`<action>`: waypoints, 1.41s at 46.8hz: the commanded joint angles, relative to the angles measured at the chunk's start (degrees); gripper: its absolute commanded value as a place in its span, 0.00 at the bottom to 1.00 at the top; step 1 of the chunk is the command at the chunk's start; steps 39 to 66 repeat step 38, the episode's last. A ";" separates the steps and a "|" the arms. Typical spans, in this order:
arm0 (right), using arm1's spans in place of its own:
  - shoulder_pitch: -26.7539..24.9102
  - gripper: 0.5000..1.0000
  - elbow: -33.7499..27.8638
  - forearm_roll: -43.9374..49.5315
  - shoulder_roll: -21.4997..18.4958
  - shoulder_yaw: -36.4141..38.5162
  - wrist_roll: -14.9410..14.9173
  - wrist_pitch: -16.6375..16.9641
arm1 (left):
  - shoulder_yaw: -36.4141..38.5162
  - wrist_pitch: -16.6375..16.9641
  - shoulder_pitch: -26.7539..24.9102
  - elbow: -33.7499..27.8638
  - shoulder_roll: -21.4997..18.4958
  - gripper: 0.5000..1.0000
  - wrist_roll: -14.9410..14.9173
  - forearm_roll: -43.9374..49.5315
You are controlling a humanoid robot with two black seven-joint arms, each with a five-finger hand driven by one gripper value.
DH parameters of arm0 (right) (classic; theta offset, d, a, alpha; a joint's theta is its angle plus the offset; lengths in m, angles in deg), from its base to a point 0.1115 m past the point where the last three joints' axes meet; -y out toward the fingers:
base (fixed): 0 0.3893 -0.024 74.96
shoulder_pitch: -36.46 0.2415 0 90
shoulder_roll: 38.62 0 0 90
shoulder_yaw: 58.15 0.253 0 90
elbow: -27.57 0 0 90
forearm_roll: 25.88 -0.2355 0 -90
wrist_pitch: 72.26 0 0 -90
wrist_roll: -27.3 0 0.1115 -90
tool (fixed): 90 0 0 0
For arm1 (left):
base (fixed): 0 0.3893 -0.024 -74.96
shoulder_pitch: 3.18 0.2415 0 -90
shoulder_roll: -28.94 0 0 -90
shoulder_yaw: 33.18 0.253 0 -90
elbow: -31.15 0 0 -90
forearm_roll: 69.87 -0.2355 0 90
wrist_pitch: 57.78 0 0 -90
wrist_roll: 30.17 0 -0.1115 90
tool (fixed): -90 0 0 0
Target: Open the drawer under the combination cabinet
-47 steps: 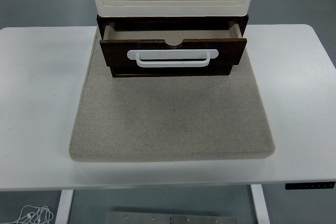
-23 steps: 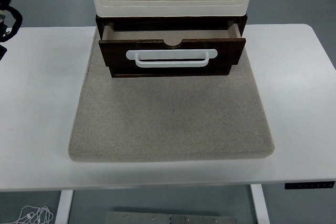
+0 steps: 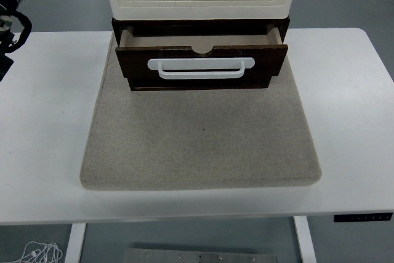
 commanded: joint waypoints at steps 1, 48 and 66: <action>0.02 0.86 0.00 0.01 0.00 -0.11 0.01 0.01 | 0.00 0.02 0.03 0.00 0.12 1.00 0.00 0.00; 0.63 0.85 0.35 0.10 0.00 0.42 0.19 0.54 | -0.09 0.11 0.12 0.00 0.30 1.00 0.09 0.00; 0.63 0.85 0.35 0.10 0.00 0.42 0.19 0.54 | -0.09 0.11 0.12 0.00 0.30 1.00 0.09 0.00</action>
